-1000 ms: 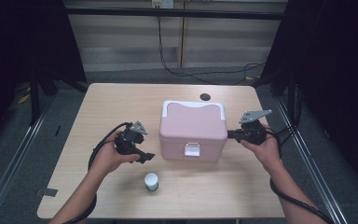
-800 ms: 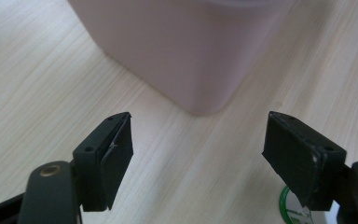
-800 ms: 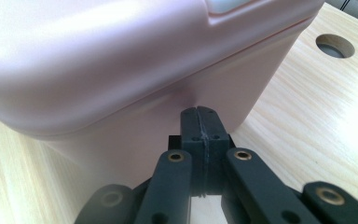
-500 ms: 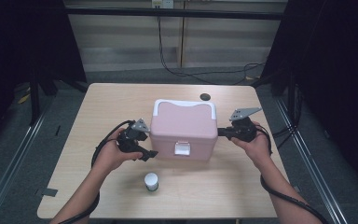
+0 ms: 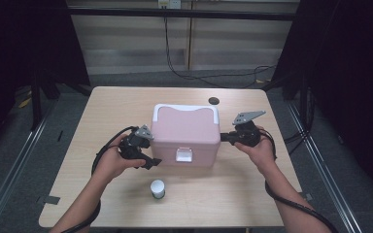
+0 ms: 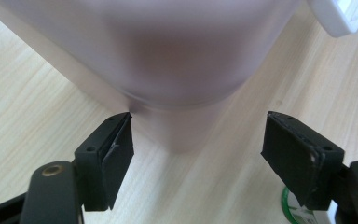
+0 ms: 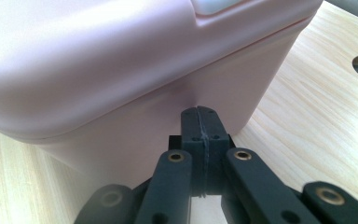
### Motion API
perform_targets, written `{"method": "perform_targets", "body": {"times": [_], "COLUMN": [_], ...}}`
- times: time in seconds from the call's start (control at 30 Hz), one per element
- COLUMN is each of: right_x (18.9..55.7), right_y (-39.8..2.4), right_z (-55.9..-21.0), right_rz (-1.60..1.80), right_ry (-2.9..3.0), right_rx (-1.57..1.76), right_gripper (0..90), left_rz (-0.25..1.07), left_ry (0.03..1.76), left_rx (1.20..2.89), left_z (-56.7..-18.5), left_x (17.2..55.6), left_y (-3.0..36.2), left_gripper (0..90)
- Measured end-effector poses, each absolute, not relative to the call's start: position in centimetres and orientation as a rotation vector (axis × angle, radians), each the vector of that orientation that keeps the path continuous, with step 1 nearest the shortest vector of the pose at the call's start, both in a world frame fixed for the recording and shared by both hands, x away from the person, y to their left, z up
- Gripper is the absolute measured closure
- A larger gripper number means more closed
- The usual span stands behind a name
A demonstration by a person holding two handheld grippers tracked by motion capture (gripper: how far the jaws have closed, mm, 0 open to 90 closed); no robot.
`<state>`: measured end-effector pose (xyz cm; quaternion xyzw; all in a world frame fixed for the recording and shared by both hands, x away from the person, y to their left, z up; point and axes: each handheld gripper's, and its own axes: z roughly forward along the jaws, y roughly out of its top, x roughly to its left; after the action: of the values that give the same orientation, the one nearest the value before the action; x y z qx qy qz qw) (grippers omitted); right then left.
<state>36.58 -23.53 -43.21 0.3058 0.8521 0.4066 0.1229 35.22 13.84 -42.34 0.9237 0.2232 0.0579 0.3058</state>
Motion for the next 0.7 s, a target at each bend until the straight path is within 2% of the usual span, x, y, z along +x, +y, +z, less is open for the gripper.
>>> {"method": "perform_targets", "body": {"times": [0.7], "right_x": [37.0], "right_y": [-22.1], "right_z": [-42.4], "right_rz": [1.16], "right_ry": [2.515], "right_rx": [0.851], "right_gripper": [89.0], "left_rz": [0.136], "left_ry": [0.647], "left_rx": [2.451], "left_z": [-41.3], "left_x": [35.1], "left_y": [15.1], "left_gripper": [27.6]}}
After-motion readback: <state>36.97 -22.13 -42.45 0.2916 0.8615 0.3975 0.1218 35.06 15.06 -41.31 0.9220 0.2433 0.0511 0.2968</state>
